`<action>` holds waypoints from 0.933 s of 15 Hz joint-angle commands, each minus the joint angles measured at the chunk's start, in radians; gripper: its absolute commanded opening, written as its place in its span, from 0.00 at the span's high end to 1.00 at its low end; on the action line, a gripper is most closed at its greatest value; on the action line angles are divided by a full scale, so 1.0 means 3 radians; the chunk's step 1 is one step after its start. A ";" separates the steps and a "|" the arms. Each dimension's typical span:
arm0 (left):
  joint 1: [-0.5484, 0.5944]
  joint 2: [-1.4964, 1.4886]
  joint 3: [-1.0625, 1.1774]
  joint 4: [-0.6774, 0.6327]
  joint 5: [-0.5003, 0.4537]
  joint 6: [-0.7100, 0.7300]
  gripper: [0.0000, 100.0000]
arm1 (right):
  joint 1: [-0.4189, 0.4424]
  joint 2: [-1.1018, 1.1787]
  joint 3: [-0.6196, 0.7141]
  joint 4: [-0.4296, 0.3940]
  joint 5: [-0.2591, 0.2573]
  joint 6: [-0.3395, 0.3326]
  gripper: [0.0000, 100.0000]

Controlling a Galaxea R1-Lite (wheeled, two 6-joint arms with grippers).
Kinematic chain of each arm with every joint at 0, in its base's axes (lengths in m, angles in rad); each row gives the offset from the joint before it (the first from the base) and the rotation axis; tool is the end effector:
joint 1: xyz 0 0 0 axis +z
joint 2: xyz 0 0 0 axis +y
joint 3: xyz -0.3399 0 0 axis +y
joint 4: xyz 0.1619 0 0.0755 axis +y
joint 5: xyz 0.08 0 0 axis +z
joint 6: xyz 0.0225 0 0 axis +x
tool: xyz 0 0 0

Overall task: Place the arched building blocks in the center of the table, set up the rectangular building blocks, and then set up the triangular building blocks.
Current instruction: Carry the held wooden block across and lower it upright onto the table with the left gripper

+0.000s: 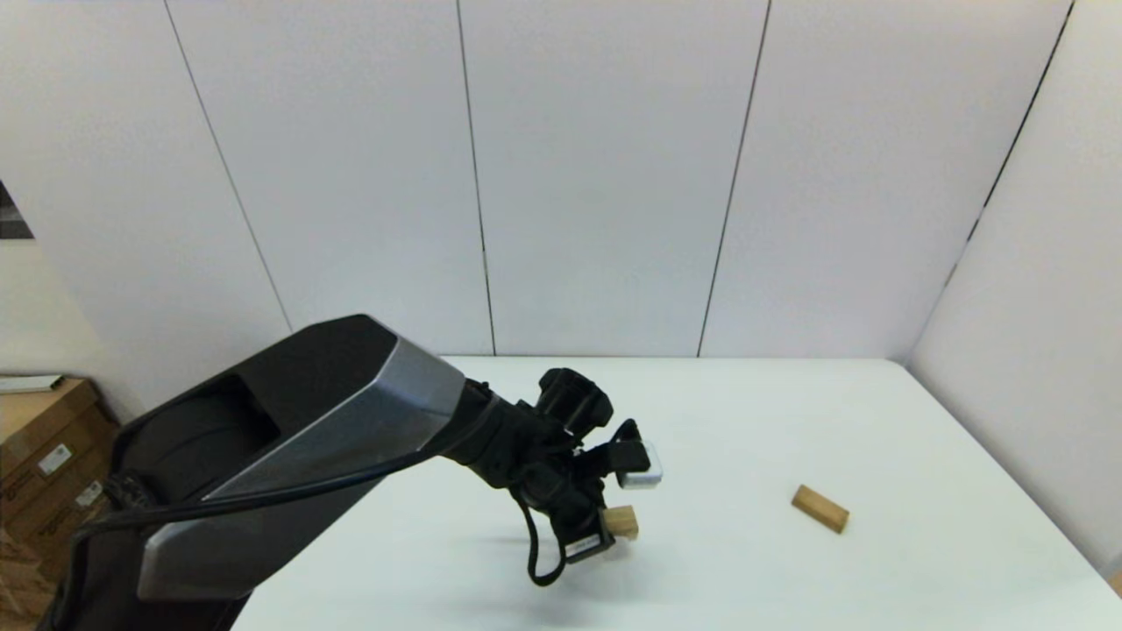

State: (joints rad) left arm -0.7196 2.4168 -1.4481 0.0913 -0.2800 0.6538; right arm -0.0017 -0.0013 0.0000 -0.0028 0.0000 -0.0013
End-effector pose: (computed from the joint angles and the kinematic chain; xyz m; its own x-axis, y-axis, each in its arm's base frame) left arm 0.3404 -0.3066 0.0460 0.1712 -0.5175 -0.8384 0.9825 0.1534 0.1060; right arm -0.0756 0.0001 0.0757 1.0000 -0.0017 0.0041 0.0017 1.0000 -0.0013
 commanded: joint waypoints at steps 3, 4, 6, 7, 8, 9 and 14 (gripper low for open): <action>-0.0132 0.0360 -0.0429 0.0110 0.0008 0.0009 1.00 | 0.0001 -0.0001 0.0000 -0.0001 0.0005 -0.0001 0.00; -0.0127 0.0355 -0.0399 0.0110 0.0008 0.0009 1.00 | 0.0001 0.0004 0.0000 -0.0001 0.0000 -0.0001 0.00; -0.0117 0.0350 -0.0389 0.0115 0.0003 0.0004 1.00 | 0.0001 0.0004 0.0000 -0.0001 0.0000 -0.0001 0.00; -0.0112 0.0355 -0.0383 0.0115 -0.0002 0.0004 1.00 | 0.0001 0.0004 0.0000 -0.0001 0.0000 -0.0001 0.00; -0.0112 0.0355 -0.0383 0.0115 -0.0008 0.0004 1.00 | 0.0001 0.0004 0.0000 -0.0001 0.0005 -0.0001 0.00; -0.0117 0.0355 -0.0389 0.0115 -0.0018 0.0004 1.00 | 0.0001 -0.0001 0.0000 -0.0001 0.0005 -0.0001 0.00; -0.0122 0.0355 -0.0409 0.0115 -0.0038 0.0009 1.00 | 0.0001 0.0004 0.0000 -0.0001 0.0000 -0.0001 0.00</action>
State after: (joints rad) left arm -0.7547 2.5217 -1.5672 0.1251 -0.2872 0.6523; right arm -0.0017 -0.0013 0.0000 -0.0028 0.0000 -0.0013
